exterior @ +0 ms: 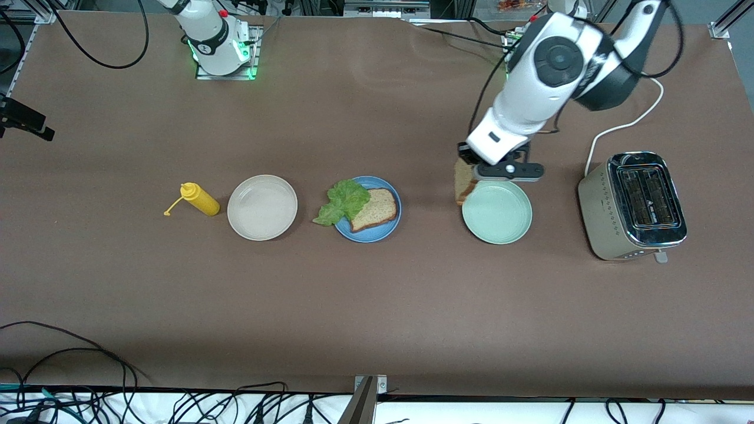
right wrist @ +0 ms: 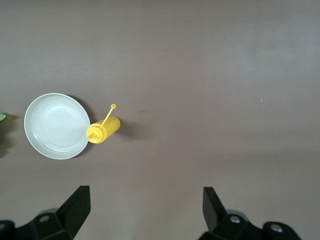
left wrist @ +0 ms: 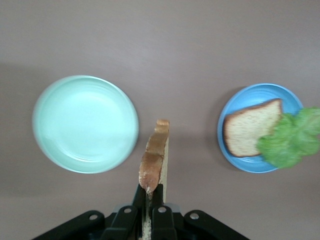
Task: Make sandwich in blue plate with both arms
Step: 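Carry the bread slice with the left gripper over the blue plate, then lower the bread slice onto the lettuce and open the left gripper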
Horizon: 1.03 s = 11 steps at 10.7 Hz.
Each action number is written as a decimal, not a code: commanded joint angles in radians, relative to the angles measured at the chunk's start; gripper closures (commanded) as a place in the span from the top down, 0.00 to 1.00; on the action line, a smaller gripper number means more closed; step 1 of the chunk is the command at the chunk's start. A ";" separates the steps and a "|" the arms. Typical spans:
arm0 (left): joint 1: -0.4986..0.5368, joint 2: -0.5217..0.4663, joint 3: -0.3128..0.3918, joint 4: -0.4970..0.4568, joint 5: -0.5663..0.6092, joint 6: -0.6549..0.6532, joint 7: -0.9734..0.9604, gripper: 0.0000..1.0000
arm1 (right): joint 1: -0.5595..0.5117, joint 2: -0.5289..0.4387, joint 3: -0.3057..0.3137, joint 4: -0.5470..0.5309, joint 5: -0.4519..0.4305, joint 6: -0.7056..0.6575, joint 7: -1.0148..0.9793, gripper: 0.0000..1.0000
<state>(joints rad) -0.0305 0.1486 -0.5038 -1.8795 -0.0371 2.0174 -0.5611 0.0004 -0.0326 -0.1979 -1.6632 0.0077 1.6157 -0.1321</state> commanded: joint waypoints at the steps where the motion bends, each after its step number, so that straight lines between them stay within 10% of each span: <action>1: 0.006 0.175 -0.114 0.127 -0.018 0.062 -0.133 0.00 | -0.005 0.006 -0.017 0.031 0.021 -0.028 -0.018 1.00; 11: -0.063 0.522 -0.242 0.261 -0.017 0.510 -0.385 0.00 | -0.003 0.006 -0.011 0.030 0.021 -0.030 -0.018 1.00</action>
<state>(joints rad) -0.0813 0.6089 -0.7231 -1.6501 -0.0375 2.4444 -0.9201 0.0019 -0.0329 -0.2096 -1.6567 0.0078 1.6105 -0.1323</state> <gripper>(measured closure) 0.921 0.000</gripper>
